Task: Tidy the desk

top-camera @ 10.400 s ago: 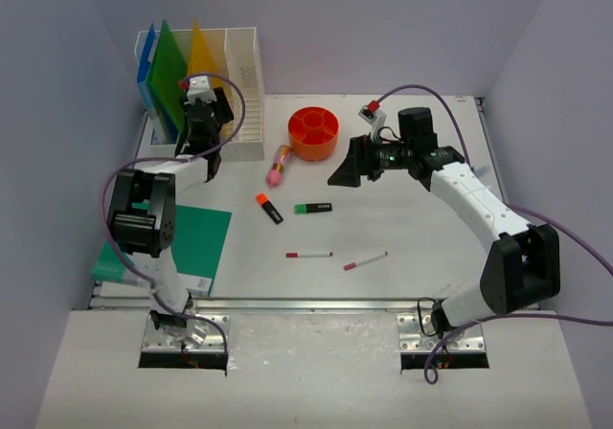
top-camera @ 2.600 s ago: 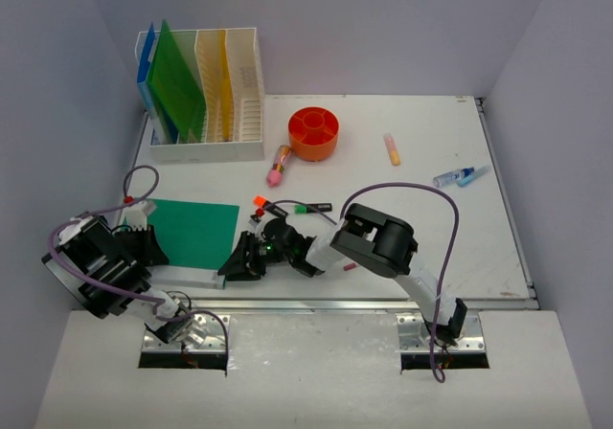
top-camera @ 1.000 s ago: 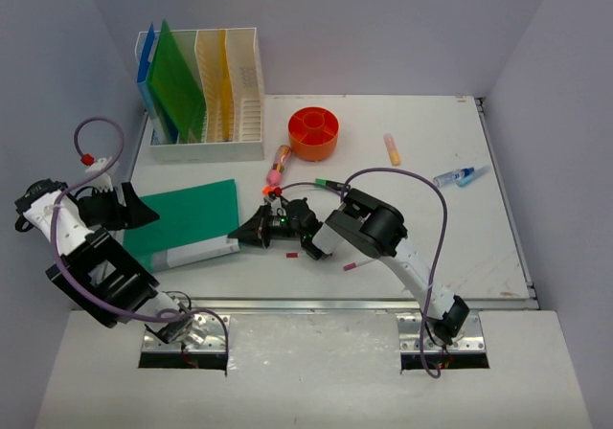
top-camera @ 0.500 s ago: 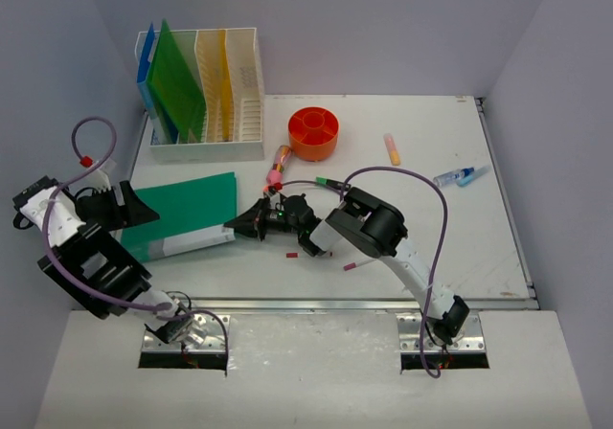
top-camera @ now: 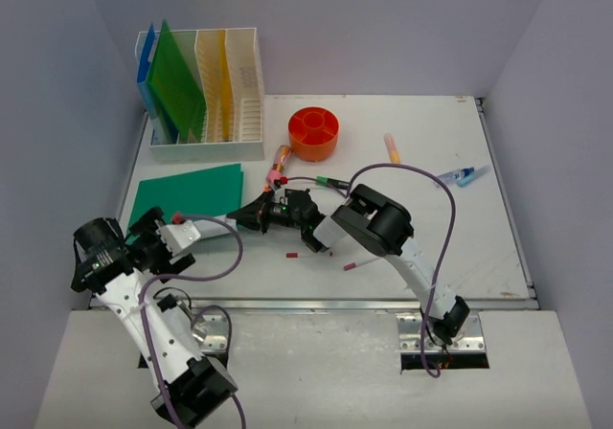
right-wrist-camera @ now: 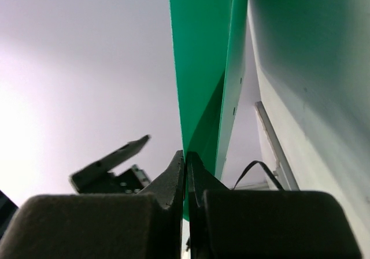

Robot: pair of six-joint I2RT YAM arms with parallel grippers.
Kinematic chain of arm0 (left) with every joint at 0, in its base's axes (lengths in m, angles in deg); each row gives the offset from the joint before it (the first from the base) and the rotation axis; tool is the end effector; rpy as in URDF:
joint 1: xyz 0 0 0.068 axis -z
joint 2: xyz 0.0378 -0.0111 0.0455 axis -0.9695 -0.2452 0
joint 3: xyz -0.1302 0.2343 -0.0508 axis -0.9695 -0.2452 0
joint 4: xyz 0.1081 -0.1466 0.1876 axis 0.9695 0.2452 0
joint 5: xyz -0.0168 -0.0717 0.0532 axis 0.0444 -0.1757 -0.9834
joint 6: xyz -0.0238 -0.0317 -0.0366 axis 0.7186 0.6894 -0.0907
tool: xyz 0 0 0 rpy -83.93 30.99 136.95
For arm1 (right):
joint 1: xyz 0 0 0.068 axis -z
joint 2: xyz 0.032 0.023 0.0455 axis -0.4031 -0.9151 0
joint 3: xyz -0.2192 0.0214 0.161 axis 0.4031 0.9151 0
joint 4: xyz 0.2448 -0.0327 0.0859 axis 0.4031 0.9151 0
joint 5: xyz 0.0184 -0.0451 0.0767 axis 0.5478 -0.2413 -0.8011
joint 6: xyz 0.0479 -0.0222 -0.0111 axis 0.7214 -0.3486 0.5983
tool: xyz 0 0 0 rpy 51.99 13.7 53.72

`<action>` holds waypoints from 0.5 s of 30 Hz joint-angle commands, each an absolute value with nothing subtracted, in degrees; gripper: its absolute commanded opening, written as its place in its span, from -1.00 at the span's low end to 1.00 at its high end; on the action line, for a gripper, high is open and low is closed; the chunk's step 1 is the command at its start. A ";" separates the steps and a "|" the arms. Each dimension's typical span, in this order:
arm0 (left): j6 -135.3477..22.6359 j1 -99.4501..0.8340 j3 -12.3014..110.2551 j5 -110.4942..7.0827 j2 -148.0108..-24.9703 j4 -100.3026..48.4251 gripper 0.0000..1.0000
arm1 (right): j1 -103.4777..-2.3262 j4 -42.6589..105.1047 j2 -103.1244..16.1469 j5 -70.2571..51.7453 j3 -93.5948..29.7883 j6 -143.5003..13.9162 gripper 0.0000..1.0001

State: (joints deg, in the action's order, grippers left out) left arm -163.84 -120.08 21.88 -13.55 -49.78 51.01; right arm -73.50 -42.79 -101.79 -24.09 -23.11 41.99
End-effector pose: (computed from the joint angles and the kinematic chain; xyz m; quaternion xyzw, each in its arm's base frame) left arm 0.0801 0.0423 0.2737 0.4595 0.7807 0.0296 0.4225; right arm 0.2857 0.3583 0.0713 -0.2462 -0.6575 -0.7113 0.0339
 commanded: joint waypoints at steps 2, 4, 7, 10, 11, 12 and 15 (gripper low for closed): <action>-180.43 -119.84 12.04 -16.29 -42.05 44.63 0.79 | -72.99 -54.37 -95.27 -22.64 -21.46 51.09 -1.00; -178.28 -119.84 8.59 -16.63 -40.89 39.73 0.79 | -72.91 -54.65 -94.36 -22.93 -20.55 51.22 -1.00; -176.09 -119.90 6.24 -17.31 -41.68 34.92 0.80 | -72.91 -54.77 -93.08 -23.26 -19.15 51.44 -1.00; -175.04 -119.84 4.46 -17.81 -44.28 29.46 0.81 | -72.91 -54.89 -92.24 -23.66 -18.41 51.53 -1.00; -174.71 -119.84 3.82 -17.85 -44.94 26.79 0.81 | -72.91 -54.88 -92.13 -23.77 -18.13 51.53 -1.00; -174.41 -119.84 2.73 -17.55 -45.39 24.75 0.80 | -72.91 -54.79 -91.98 -23.92 -17.83 51.58 -1.00; -173.39 -119.84 -0.19 -16.45 -46.40 17.00 0.77 | -72.91 -54.73 -91.20 -24.63 -16.84 51.62 -1.00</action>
